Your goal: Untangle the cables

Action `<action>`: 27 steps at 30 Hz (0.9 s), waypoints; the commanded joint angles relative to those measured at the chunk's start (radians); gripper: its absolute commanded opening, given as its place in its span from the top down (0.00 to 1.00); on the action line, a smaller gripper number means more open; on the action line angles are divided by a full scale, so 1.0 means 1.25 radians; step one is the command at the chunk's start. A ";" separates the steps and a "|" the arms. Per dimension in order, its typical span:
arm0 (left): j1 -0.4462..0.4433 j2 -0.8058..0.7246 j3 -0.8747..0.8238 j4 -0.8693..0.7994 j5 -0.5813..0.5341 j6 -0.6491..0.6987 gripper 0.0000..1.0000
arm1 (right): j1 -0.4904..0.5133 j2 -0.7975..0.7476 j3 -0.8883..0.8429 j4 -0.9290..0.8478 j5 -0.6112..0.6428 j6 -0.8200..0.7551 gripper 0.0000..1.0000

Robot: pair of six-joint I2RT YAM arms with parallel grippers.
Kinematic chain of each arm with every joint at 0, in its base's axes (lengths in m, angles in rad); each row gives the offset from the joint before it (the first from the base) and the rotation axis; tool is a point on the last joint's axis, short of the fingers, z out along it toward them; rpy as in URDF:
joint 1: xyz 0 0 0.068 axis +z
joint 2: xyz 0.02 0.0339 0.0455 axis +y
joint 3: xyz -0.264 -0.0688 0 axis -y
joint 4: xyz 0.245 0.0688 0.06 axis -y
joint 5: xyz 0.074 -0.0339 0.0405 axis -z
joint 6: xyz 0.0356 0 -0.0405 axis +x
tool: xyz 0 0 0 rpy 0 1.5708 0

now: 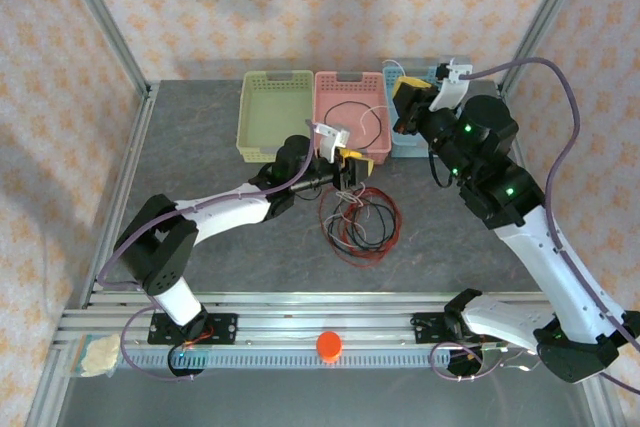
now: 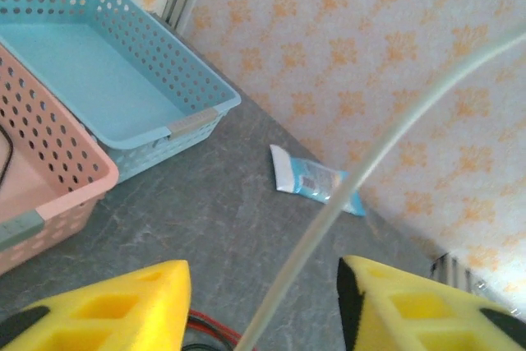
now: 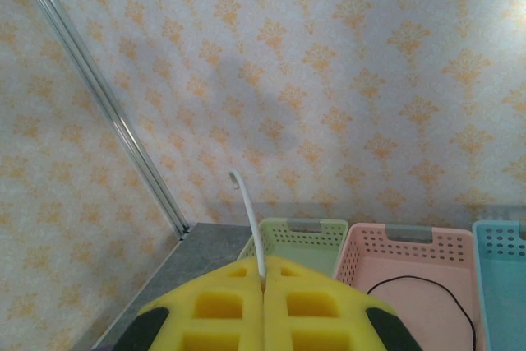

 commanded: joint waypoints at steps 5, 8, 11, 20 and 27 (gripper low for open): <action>0.008 -0.009 -0.022 0.056 0.026 -0.012 0.76 | 0.004 -0.014 0.017 0.023 0.011 0.000 1.00; 0.009 -0.013 -0.029 0.056 0.022 -0.013 0.84 | 0.004 -0.015 0.011 0.024 0.021 -0.002 1.00; 0.010 -0.011 -0.022 0.049 0.023 -0.011 0.94 | 0.004 -0.018 0.009 0.027 0.023 -0.002 1.00; 0.013 -0.004 -0.008 0.037 0.023 -0.006 1.00 | 0.004 -0.020 0.005 0.026 0.034 -0.004 1.00; 0.014 0.000 -0.010 0.049 0.026 -0.010 0.83 | 0.004 -0.010 0.022 0.032 0.000 0.007 1.00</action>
